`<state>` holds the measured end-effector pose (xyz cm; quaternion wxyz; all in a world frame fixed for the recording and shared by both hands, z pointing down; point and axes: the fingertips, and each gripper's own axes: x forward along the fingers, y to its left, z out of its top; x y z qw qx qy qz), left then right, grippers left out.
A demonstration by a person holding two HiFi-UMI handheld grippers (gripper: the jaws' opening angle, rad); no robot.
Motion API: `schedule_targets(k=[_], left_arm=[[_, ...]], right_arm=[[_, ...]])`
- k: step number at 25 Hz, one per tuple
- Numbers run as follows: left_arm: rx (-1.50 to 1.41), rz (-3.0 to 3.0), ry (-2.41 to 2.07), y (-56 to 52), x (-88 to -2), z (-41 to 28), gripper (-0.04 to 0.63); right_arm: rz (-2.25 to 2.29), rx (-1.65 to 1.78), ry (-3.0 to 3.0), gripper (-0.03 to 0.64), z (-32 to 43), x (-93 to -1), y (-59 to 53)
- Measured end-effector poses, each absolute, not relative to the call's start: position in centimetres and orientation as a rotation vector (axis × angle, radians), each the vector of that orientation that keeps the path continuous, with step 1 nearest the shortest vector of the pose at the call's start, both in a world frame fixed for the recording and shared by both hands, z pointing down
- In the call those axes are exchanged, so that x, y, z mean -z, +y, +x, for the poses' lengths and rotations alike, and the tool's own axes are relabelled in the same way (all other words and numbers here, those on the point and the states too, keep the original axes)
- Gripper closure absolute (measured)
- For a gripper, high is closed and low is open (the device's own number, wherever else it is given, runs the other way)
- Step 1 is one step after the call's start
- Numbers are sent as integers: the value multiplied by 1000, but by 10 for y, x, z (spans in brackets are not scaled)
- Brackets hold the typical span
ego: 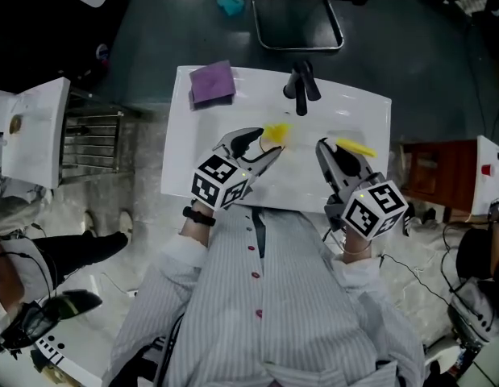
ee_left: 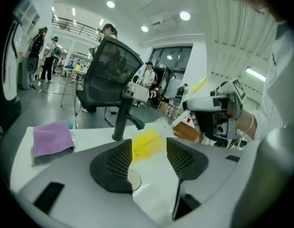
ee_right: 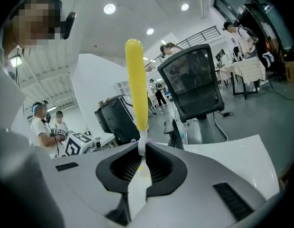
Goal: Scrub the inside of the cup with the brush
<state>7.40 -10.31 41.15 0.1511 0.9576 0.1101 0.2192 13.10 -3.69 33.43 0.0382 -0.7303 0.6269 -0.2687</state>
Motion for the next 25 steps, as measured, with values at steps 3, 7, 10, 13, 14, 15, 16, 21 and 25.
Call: schedule_targets(k=[3, 7, 10, 13, 14, 15, 16, 21, 25], left_arm=[[-506, 2727, 334, -98, -373, 73, 412], [-373, 2763, 343, -93, -328, 70, 484], [-305, 2786, 362, -86, -303, 69, 522], [-257, 2797, 370, -79, -284, 67, 552], [-246, 2799, 369, -78, -280, 67, 562], [-238, 2802, 370, -76, -277, 67, 566], [-233, 2806, 371, -75, -275, 67, 568], [-216, 2833, 361, -74, -272, 69, 583], [-208, 2839, 351, -74, -270, 70, 586]], right_arm=[[-2238, 742, 1935, 561, 128, -311, -32], [-2238, 648, 1966, 561, 123, -285, -30], [-2229, 605, 1984, 561, 121, -273, -29], [-2221, 570, 2003, 561, 119, -264, -27], [-2219, 559, 2008, 561, 118, -261, -26], [-2216, 548, 2013, 561, 117, -258, -26], [-2215, 538, 2016, 561, 117, -257, -26], [-2212, 497, 2026, 561, 118, -252, -25], [-2210, 489, 2028, 561, 120, -251, -24]])
